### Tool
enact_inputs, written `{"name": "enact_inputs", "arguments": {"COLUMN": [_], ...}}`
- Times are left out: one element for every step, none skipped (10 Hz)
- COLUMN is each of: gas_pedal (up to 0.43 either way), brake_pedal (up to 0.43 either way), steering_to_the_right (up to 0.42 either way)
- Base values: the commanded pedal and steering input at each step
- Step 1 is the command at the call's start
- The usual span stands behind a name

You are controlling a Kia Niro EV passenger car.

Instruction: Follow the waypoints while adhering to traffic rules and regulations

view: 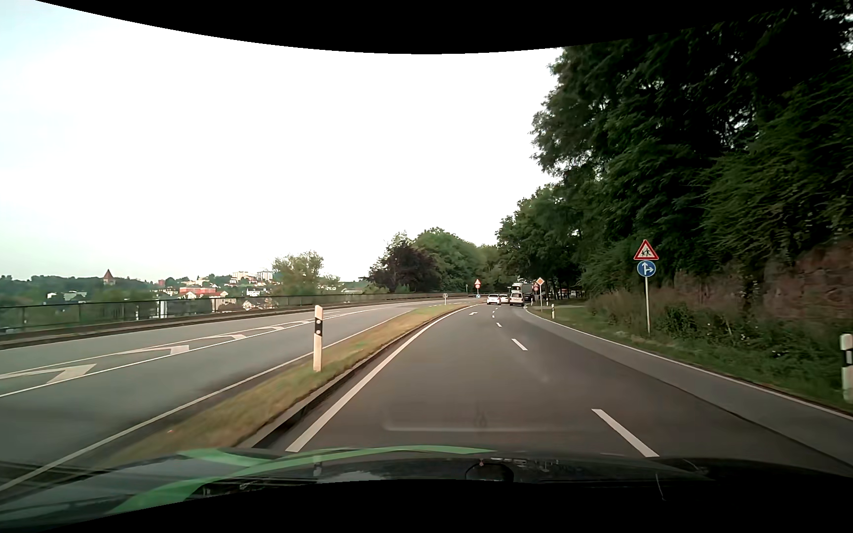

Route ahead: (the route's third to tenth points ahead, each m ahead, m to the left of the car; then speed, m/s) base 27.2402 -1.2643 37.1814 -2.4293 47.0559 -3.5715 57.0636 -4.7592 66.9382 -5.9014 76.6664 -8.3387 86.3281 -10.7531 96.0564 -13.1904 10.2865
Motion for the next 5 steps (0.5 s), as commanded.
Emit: {"name": "enact_inputs", "arguments": {"gas_pedal": [0.110, 0.087, 0.087, 0.087, 0.087], "brake_pedal": [0.000, 0.000, 0.000, 0.000, 0.000], "steering_to_the_right": [0.006, 0.006, 0.006, 0.006, 0.006]}}
